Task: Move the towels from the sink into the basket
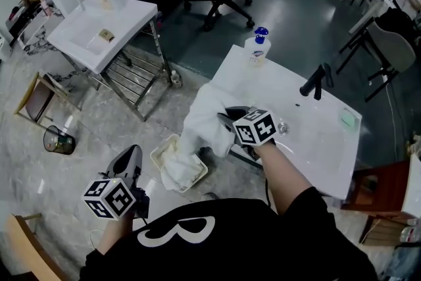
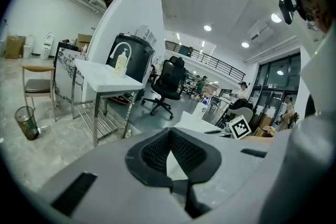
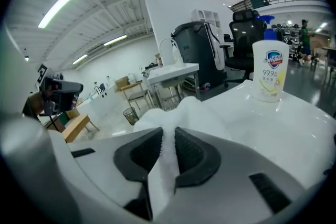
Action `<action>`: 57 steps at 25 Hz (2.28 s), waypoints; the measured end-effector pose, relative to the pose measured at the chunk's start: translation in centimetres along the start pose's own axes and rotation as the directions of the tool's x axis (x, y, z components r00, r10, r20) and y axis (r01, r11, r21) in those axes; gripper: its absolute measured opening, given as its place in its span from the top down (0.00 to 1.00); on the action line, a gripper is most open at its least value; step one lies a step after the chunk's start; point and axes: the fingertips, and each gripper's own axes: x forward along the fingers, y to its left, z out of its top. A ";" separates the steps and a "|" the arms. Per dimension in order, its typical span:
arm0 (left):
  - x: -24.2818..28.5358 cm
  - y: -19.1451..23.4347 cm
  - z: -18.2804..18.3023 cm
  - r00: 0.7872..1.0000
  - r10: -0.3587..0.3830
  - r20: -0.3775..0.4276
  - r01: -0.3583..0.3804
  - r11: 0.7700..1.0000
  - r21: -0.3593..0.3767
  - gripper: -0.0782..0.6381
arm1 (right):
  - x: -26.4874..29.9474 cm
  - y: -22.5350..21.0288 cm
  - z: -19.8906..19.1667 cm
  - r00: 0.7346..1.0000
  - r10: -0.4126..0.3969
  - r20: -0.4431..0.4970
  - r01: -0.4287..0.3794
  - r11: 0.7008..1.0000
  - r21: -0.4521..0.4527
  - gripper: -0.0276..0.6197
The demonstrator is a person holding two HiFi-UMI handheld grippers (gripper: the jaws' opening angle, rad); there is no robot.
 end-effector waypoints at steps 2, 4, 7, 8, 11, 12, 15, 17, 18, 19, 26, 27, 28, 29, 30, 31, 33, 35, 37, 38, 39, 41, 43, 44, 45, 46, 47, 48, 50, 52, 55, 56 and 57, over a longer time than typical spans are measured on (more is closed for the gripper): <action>-0.7 0.0 0.1 1.000 -0.007 0.000 0.007 1.000 0.000 0.88 | -0.9 1.1 1.0 0.999 0.004 0.045 -0.005 1.000 0.016 0.85; -1.5 0.0 0.0 1.000 -0.015 -0.006 0.015 1.000 -0.002 0.88 | -1.8 2.4 1.9 0.997 0.003 0.078 -0.005 1.000 0.023 0.85; -3.0 0.5 -0.2 1.000 -0.020 -0.013 0.020 1.000 -0.006 0.88 | -3.4 4.8 3.4 0.992 0.002 0.128 -0.005 1.000 0.026 0.85; -3.5 0.8 -0.3 1.000 -0.020 -0.013 0.020 1.000 -0.010 0.88 | -4.0 5.6 3.9 0.989 0.003 0.146 -0.007 1.000 0.026 0.85; -5.0 1.6 -0.7 1.000 -0.021 -0.011 0.021 0.999 -0.028 0.88 | -5.6 8.0 5.7 0.980 0.006 0.199 -0.010 1.000 0.021 0.85; -5.4 1.9 -0.9 1.000 -0.022 -0.011 0.021 0.999 -0.032 0.88 | -6.2 8.7 6.4 0.976 0.009 0.220 -0.014 1.000 0.020 0.85; -6.9 2.8 -1.7 1.000 -0.022 -0.009 0.022 0.999 -0.047 0.88 | -7.8 11.4 8.3 0.960 0.021 0.280 -0.026 1.000 0.015 0.85; -8.0 3.4 -2.0 1.000 -0.018 -0.001 0.018 0.998 -0.059 0.88 | -8.7 13.5 9.6 0.949 0.042 0.313 -0.045 0.999 0.003 0.85; -8.6 3.7 -2.0 1.000 -0.014 0.006 0.014 0.998 -0.064 0.88 | -9.0 14.7 10.3 0.943 0.058 0.327 -0.059 0.998 -0.008 0.85; -9.3 3.9 -1.9 1.000 -0.010 0.014 0.011 0.998 -0.067 0.88 | -9.3 16.0 11.0 0.938 0.077 0.337 -0.075 0.997 -0.020 0.85; -14.6 6.8 -1.5 0.995 0.045 0.086 -0.038 0.996 -0.084 0.88 | -8.7 25.1 13.2 0.910 0.212 0.356 -0.199 0.977 -0.073 0.85; -15.6 7.5 -1.6 0.994 0.057 0.096 -0.049 0.995 -0.088 0.88 | -8.2 26.7 13.3 0.905 0.236 0.355 -0.221 0.972 -0.082 0.85; -16.7 8.3 -1.7 0.992 0.070 0.105 -0.061 0.994 -0.092 0.88 | -7.7 28.2 13.3 0.899 0.259 0.353 -0.244 0.966 -0.086 0.85; -17.7 9.0 -1.8 0.990 0.085 0.113 -0.074 0.993 -0.097 0.88 | -7.2 29.5 13.2 0.894 0.282 0.349 -0.269 0.959 -0.085 0.85; -18.5 9.4 -1.9 0.988 0.101 0.119 -0.089 0.991 -0.103 0.88 | -6.8 30.5 13.2 0.888 0.305 0.343 -0.296 0.952 -0.080 0.85; -19.1 9.6 -1.9 0.985 0.119 0.123 -0.106 0.988 -0.110 0.88 | -6.5 31.3 13.2 0.882 0.330 0.336 -0.323 0.943 -0.076 0.85; -20.2 9.8 -2.1 0.980 0.154 0.128 -0.138 0.983 -0.124 0.88 | -5.9 32.6 13.0 0.870 0.378 0.318 -0.375 0.924 -0.074 0.85; -21.4 10.4 -2.4 0.974 0.186 0.132 -0.167 0.976 -0.138 0.88 | -4.7 34.0 12.4 0.862 0.414 0.293 -0.410 0.909 -0.075 0.85; -22.9 11.4 -3.0 0.967 0.217 0.134 -0.196 0.969 -0.152 0.88 | -3.1 35.6 11.5 0.862 0.436 0.260 -0.432 0.899 -0.075 0.85; -23.7 11.9 -3.3 0.963 0.233 0.133 -0.212 0.964 -0.160 0.88 | -2.2 36.3 11.0 0.862 0.446 0.242 -0.442 0.894 -0.074 0.85; -24.5 12.4 -3.5 0.959 0.250 0.132 -0.227 0.959 -0.168 0.88 | -1.4 36.9 10.5 0.862 0.456 0.223 -0.451 0.889 -0.074 0.85; -25.7 13.4 -4.0 0.951 0.281 0.128 -0.256 0.949 -0.185 0.88 | 0.2 37.7 9.7 0.867 0.465 0.183 -0.459 0.885 -0.075 0.85; -26.7 14.1 -4.6 0.943 0.310 0.120 -0.282 0.938 -0.203 0.88 | 1.9 38.0 8.7 0.877 0.460 0.141 -0.455 0.888 -0.070 0.85; -27.1 14.4 -5.0 0.939 0.324 0.114 -0.296 0.932 -0.211 0.88 | 2.8 37.9 8.1 0.882 0.456 0.122 -0.451 0.890 -0.064 0.85; -27.3 14.7 -5.4 0.935 0.337 0.107 -0.308 0.926 -0.219 0.88 | 3.7 37.6 7.4 0.886 0.452 0.103 -0.449 0.892 -0.056 0.85; -27.4 14.9 -5.8 0.932 0.349 0.099 -0.320 0.920 -0.225 0.88 | 4.5 37.3 6.7 0.890 0.448 0.085 -0.446 0.894 -0.046 0.85; -27.4 15.1 -6.2 0.929 0.359 0.090 -0.331 0.915 -0.231 0.88 | 5.4 37.1 6.0 0.892 0.446 0.067 -0.445 0.895 -0.037 0.85; -27.4 15.4 -6.6 0.926 0.368 0.080 -0.341 0.910 -0.237 0.88 | 6.2 37.0 5.3 0.893 0.446 0.050 -0.446 0.895 -0.029 0.85; -27.4 15.9 -7.5 0.921 0.386 0.060 -0.360 0.899 -0.250 0.88 | 7.8 37.3 3.9 0.890 0.455 0.019 -0.454 0.891 -0.025 0.85; -27.1 16.7 -8.5 0.913 0.406 0.043 -0.383 0.887 -0.258 0.88 | 9.4 37.8 2.7 0.886 0.464 -0.011 -0.464 0.885 -0.030 0.85; -25.8 17.8 -10.0 0.908 0.419 0.009 -0.402 0.877 -0.263 0.88 | 12.0 37.9 0.5 0.886 0.459 -0.062 -0.462 0.886 -0.047 0.85; -25.3 18.0 -10.5 0.908 0.418 -0.002 -0.403 0.875 -0.268 0.88 | 12.8 37.8 -0.3 0.887 0.455 -0.078 -0.460 0.887 -0.050 0.85; -24.9 18.3 -10.9 0.908 0.418 -0.011 -0.405 0.872 -0.275 0.88 | 13.6 37.5 -1.2 0.887 0.452 -0.093 -0.458 0.888 -0.050 0.85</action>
